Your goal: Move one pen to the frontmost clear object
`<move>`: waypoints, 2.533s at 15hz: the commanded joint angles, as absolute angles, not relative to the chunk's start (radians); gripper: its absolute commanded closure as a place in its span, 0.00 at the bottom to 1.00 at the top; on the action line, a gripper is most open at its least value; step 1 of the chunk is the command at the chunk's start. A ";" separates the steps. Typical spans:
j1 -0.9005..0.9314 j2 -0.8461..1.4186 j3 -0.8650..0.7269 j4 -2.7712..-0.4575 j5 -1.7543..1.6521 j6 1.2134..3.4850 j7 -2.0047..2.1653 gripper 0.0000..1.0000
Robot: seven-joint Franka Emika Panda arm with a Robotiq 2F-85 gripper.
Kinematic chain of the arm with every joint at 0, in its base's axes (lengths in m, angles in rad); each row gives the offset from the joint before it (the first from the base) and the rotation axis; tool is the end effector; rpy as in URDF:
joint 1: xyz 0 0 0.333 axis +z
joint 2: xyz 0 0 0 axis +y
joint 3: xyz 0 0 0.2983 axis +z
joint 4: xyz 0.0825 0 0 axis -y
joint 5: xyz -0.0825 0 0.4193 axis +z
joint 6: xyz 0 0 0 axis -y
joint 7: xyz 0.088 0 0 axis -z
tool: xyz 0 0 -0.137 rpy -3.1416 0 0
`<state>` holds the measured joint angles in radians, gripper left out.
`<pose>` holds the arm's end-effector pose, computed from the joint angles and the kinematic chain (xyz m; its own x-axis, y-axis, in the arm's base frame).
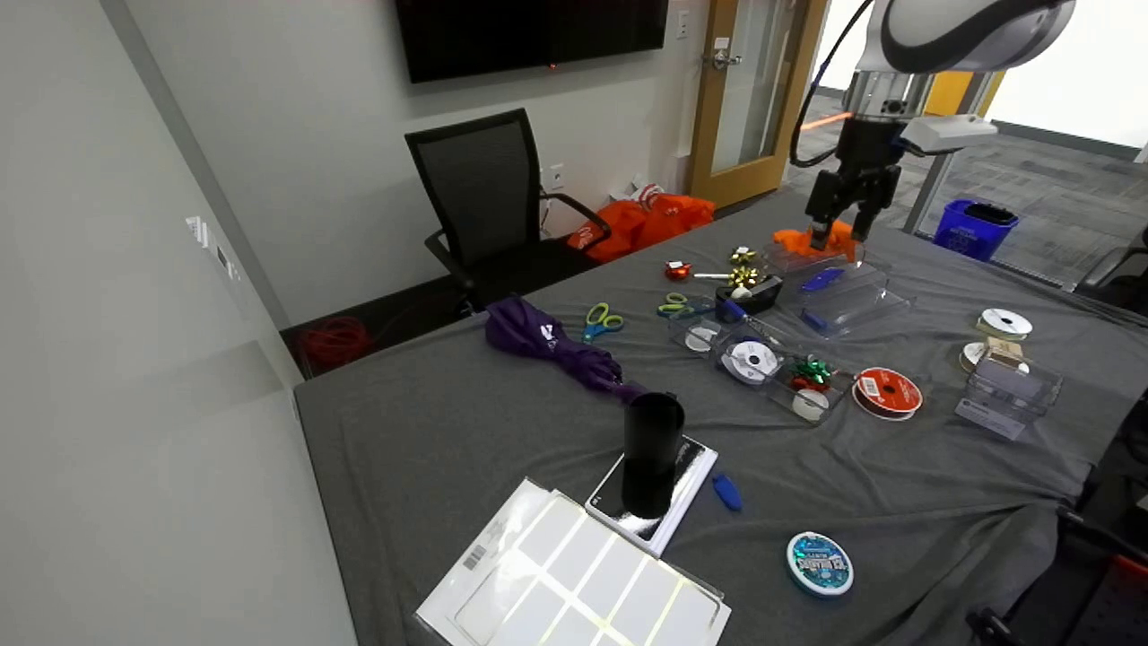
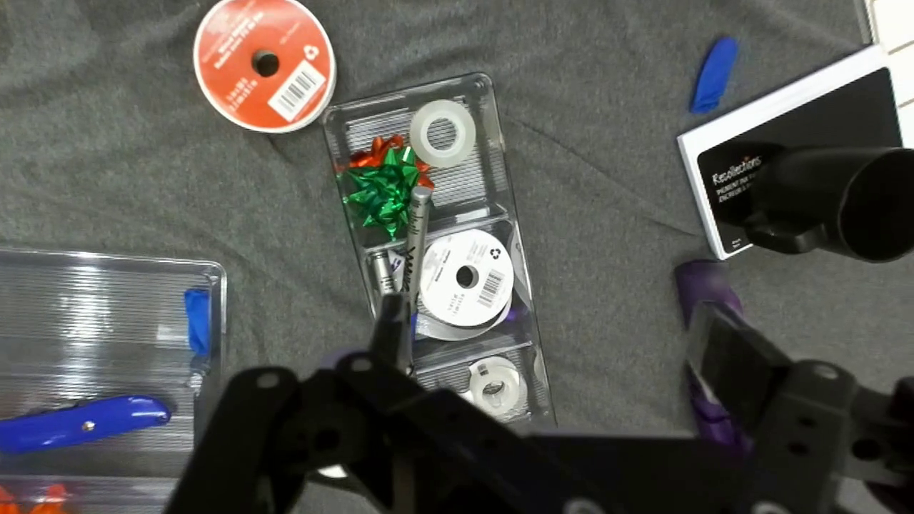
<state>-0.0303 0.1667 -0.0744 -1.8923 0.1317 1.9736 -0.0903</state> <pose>0.6142 -0.0516 0.3465 0.9948 -0.0661 -0.0775 -0.0745 -0.9910 -0.1112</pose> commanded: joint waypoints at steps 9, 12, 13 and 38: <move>0.003 0.556 -0.053 -1.649 0.053 2.033 0.127 0.00; 0.015 0.622 -0.063 -1.604 -0.001 2.013 0.193 0.00; 0.018 0.639 -0.065 -1.594 -0.014 2.010 0.207 0.00; 0.009 0.731 -0.075 -1.642 -0.118 2.044 0.147 0.00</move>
<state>0.0170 0.7326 -0.0825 -1.6226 -0.1239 2.0309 0.1710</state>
